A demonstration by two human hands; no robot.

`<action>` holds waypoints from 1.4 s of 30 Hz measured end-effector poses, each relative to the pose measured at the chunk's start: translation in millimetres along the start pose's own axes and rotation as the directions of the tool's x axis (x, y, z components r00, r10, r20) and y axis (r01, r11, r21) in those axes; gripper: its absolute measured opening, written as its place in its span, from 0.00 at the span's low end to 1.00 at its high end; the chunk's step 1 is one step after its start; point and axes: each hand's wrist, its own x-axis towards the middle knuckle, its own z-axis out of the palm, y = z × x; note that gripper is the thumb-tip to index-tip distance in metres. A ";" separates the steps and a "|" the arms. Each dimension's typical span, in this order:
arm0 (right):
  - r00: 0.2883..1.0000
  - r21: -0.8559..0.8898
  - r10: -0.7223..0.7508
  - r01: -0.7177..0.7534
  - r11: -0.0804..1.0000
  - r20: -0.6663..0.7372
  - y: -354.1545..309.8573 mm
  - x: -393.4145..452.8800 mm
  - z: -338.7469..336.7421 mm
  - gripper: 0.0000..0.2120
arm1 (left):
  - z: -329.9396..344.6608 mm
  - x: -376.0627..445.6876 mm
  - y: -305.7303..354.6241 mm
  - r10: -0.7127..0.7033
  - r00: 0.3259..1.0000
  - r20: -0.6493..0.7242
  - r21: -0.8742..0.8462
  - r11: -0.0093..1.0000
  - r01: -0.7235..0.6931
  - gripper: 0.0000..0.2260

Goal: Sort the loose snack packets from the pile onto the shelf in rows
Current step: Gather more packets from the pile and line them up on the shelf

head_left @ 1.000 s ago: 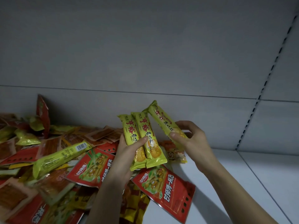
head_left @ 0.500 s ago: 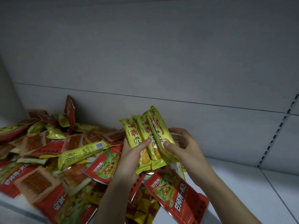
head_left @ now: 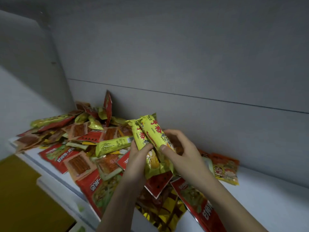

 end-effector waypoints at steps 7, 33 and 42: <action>0.999 0.037 0.033 -0.032 0.999 -0.017 -13.7 3.8 17.2 0.20 | -17.5 -1.4 12.1 -0.018 1.000 -0.021 -0.108 0.994 0.016 0.20; 0.909 -0.528 0.398 -0.402 0.748 -0.128 5.7 94.0 193.8 0.22 | -250.5 39.9 111.4 0.004 0.999 -0.052 -0.143 0.990 -0.011 0.31; 0.899 -0.455 0.348 -0.436 0.777 -0.267 -15.1 94.9 225.2 0.12 | -279.2 65.1 123.3 -0.137 0.984 0.117 -0.036 0.989 0.142 0.49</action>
